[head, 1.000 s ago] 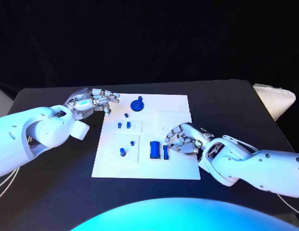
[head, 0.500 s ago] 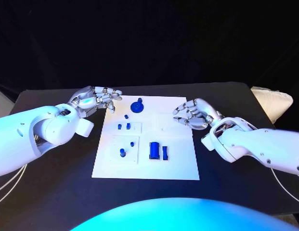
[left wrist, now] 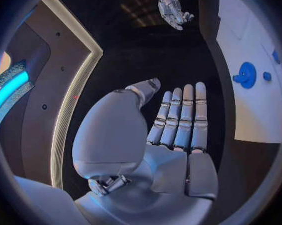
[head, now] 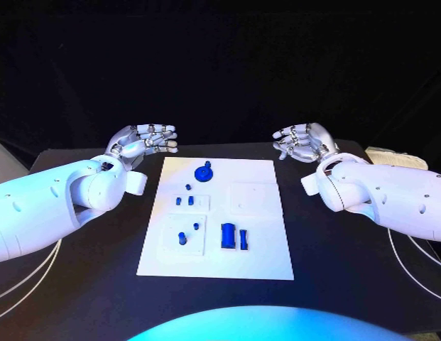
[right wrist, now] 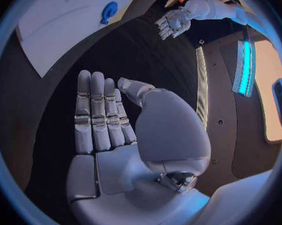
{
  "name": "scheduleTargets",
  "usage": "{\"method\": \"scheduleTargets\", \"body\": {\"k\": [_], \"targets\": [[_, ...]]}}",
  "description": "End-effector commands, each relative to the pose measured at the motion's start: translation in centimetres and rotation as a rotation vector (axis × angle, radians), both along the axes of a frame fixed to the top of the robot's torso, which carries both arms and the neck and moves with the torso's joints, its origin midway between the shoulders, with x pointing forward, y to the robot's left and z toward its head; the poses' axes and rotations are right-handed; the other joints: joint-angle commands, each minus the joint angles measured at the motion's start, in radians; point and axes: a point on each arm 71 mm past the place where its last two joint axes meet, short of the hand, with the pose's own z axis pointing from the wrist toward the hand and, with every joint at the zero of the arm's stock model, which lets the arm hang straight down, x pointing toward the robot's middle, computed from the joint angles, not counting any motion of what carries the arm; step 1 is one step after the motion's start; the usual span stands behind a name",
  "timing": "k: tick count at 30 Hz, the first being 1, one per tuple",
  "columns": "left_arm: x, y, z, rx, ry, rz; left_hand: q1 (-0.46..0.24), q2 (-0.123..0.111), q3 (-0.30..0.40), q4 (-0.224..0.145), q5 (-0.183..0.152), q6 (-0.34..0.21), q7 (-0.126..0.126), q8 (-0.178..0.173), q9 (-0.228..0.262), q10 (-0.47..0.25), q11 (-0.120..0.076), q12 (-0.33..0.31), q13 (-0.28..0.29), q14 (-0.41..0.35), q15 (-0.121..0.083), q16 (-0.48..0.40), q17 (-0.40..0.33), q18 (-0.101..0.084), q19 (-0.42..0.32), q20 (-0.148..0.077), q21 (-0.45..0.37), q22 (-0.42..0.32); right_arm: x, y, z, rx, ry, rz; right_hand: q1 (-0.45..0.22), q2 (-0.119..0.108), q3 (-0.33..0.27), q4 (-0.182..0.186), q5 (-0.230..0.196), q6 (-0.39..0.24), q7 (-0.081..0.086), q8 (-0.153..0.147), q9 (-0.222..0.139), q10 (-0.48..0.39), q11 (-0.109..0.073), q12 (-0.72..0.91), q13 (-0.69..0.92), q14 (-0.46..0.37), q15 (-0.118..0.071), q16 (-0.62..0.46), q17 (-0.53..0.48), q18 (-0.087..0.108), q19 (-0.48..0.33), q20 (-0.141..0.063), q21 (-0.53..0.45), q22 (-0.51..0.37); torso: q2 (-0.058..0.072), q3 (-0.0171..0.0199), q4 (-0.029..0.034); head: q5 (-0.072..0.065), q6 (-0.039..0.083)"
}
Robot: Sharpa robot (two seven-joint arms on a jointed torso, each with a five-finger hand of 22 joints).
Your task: Assemble the parts on the task board
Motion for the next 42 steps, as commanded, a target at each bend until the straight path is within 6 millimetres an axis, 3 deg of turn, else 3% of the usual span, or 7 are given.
{"method": "scheduleTargets", "body": {"k": [1, 4, 5, 12, 13, 14, 42], "targets": [[0.8, 0.2, 0.3, -0.047, -0.054, 0.086, 0.004, 0.009, -0.012, -0.001, -0.002, -0.018, -0.008, -0.02, -0.008, -0.023, 0.009, -0.055, -0.001, -0.031, 0.019, -0.091, -0.024, 0.006, -0.018, 0.025, -0.095, -0.067, 0.6, 0.2, -0.2, 0.113, 0.033, 0.018, -0.001, 0.007, 0.003, -0.001, -0.001, -0.008, 0.011, -0.019, -0.007, 0.001, 0.017, -0.053, -0.11, -0.019, 0.018, -0.091, -0.055, 0.002, -0.032, 0.019, -0.025, -0.077, -0.013, 0.0028, -0.0017, 0.003, 0.035], [1.2, 0.0, 0.2, -0.047, -0.06, 0.102, 0.007, 0.016, -0.023, -0.006, -0.001, -0.014, -0.004, -0.032, -0.013, -0.029, 0.004, -0.097, 0.0, -0.043, 0.026, -0.161, -0.047, 0.008, -0.019, 0.038, -0.179, -0.13, 1.0, 0.3, -0.2, 0.123, 0.037, 0.024, -0.002, 0.009, 0.004, -0.001, -0.004, -0.013, 0.017, -0.032, -0.013, 0.002, 0.025, -0.074, -0.179, -0.034, 0.032, -0.148, -0.094, 0.003, -0.063, 0.033, -0.026, -0.145, -0.014, 0.0058, -0.0019, 0.004, 0.051], [0.8, -0.2, -0.2, -0.012, -0.018, 0.039, -0.406, 0.19, -0.527, -0.104, -0.142, -0.846, -0.172, -0.239, -0.187, -0.921, -0.188, -0.248, -0.063, -0.807, -0.151, -0.482, -0.224, -0.169, -0.72, -0.249, -0.469, -0.455, 0.8, 0.0, -0.2, 0.043, 0.017, -0.013, -0.387, 0.182, -0.605, -0.035, -0.137, -0.941, -0.181, -0.193, -0.377, -0.341, -0.103, -0.152, -0.462, -0.365, -0.045, -0.425, -0.616, -0.178, -0.373, -0.142, -0.086, -0.834, -0.008, 0.0019, -0.0012, 0.002, 0.03], [0.3, -0.8, -0.2, -0.006, -0.02, 0.066, -0.615, 0.19, -0.527, -0.104, -0.142, -0.846, -0.172, -0.239, -0.187, -0.921, -0.188, -0.248, -0.063, -0.807, -0.151, -0.482, -0.224, -0.169, -0.72, -0.249, -0.469, -0.455, 0.1, 1.3, 0.0, 0.115, 0.02, -0.019, -0.585, 0.182, -0.605, -0.035, -0.137, -0.941, -0.181, -0.193, -0.377, -1.144, -0.103, -0.152, -0.462, -1.15, -0.045, -0.425, -0.616, -0.178, -1.123, -0.142, -0.086, -0.834, -0.013, 0.0051, -0.0031, 0.01, 0.058], [0.0, -1.0, -0.3, -0.003, -0.021, 0.077, -0.654, 0.19, -0.527, -0.104, -0.142, -0.846, -0.172, -0.239, -0.187, -0.921, -0.188, -0.248, -0.063, -0.807, -0.151, -0.482, -0.224, -0.169, -0.72, -0.249, -0.469, -0.455, -0.2, 1.8, 0.1, 0.146, 0.021, -0.022, -1.29, 0.182, -0.605, -0.035, -0.137, -0.941, -0.181, -0.193, -0.377, -1.144, -0.103, -0.152, -0.462, -1.15, -0.045, -0.425, -0.616, -0.178, -1.123, -0.142, -0.086, -0.834, -0.015, 0.0065, -0.0039, 0.013, 0.07], [-0.1, -1.1, -0.3, -0.001, -0.022, 0.086, -1.368, 0.19, -0.527, -0.104, -0.142, -0.846, -0.172, -0.239, -0.187, -0.921, -0.188, -0.248, -0.063, -0.807, -0.151, -0.482, -0.224, -0.169, -0.72, -0.249, -0.469, -0.455, -0.5, 2.2, 0.2, 0.169, 0.023, -0.024, -1.29, 0.182, -0.605, -0.035, -0.137, -0.941, -0.181, -0.193, -0.377, -1.144, -0.103, -0.152, -0.462, -1.15, -0.045, -0.425, -0.616, -0.178, -1.123, -0.142, -0.086, -0.834, -0.016, 0.0076, -0.0046, 0.015, 0.079], [-5.9, -5.0, 0.1, 0.073, -0.037, 0.312, -1.368, 0.19, -0.527, -0.104, -0.142, -0.846, -0.172, -0.239, -0.187, -0.921, -0.188, -0.248, -0.063, -0.807, -0.151, -0.482, -0.224, -0.169, -0.72, -0.249, -0.469, -0.455, -4.2, 7.6, 1.7, 0.479, 0.079, -0.068, -1.29, 0.182, -0.605, -0.035, -0.137, -0.941, -0.181, -0.193, -0.377, -1.144, -0.103, -0.152, -0.462, -1.15, -0.045, -0.425, -0.616, -0.178, -1.123, -0.142, -0.086, -0.834, -0.04, 0.0236, -0.0139, 0.052, 0.219]]}}
